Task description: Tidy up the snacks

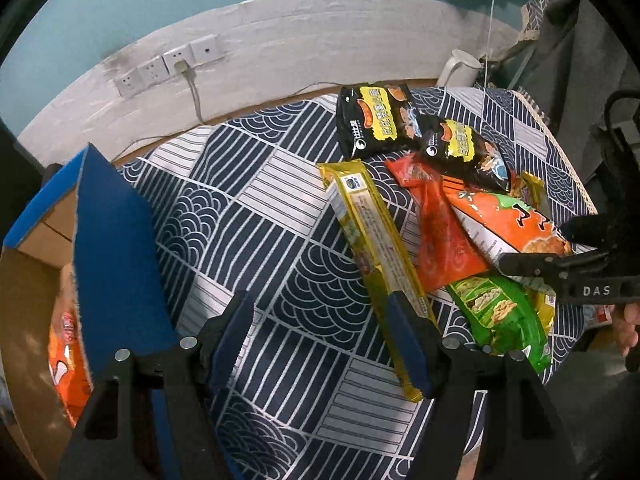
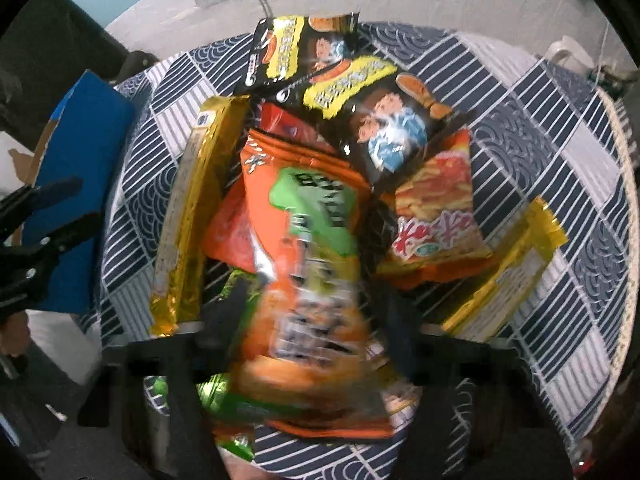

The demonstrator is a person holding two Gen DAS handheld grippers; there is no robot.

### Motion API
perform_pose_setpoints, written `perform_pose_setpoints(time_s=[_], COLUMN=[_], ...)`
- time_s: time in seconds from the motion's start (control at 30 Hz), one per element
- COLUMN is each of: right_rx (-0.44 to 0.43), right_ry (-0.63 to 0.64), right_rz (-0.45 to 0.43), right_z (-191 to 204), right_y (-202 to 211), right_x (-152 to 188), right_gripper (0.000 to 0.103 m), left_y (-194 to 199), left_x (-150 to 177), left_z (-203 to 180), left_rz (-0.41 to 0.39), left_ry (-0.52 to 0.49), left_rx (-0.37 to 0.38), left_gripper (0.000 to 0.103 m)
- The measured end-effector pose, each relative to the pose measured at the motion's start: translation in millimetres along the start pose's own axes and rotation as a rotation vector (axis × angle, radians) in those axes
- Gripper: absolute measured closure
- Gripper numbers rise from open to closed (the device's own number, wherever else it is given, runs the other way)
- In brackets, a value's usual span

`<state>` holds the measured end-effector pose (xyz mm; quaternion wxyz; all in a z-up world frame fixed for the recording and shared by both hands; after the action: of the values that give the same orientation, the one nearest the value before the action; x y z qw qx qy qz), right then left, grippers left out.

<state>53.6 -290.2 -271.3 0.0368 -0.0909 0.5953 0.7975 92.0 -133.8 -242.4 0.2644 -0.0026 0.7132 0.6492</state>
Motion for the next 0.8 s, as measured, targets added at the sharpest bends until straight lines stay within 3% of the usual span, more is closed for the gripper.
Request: perform_pose_setpoints(time_s=[0.13,0.53,0.8], right_rx=[0.001,0.034,0.064], right_ry=[0.015,0.054,0.029], right_rz=[-0.008,-0.138,-0.177], right_z=[-0.2,-11.3,-35.0], right_y=[7.3,61.6,72.7], right_x=[0.9,-12.0,-16.2], right_gripper=[0.065,0.066,0.066], left_y=[-7.9,-37.5,-54.4], left_x=[-1.9,-15.0,-32.1], left_z=[-5.2,-26.8,-44.7], left_rz=[0.016,0.07,0.086], left_ry=[-0.003,0.024,0.035], left_rx=[0.004,0.032,0.032], left_gripper=[0.032,0.032,0.027])
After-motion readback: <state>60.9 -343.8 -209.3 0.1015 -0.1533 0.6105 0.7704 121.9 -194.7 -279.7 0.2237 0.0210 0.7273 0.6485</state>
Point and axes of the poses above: each gripper's, at about its wrist camera, not at the fingertips, and y roughly against the way its jaws point, z to its left, x to its underside, the point moved 9 cm from there along -y, roughly the way its jaws point, and after that the axes turned 1 degree about -y, right-handed, at the moved point
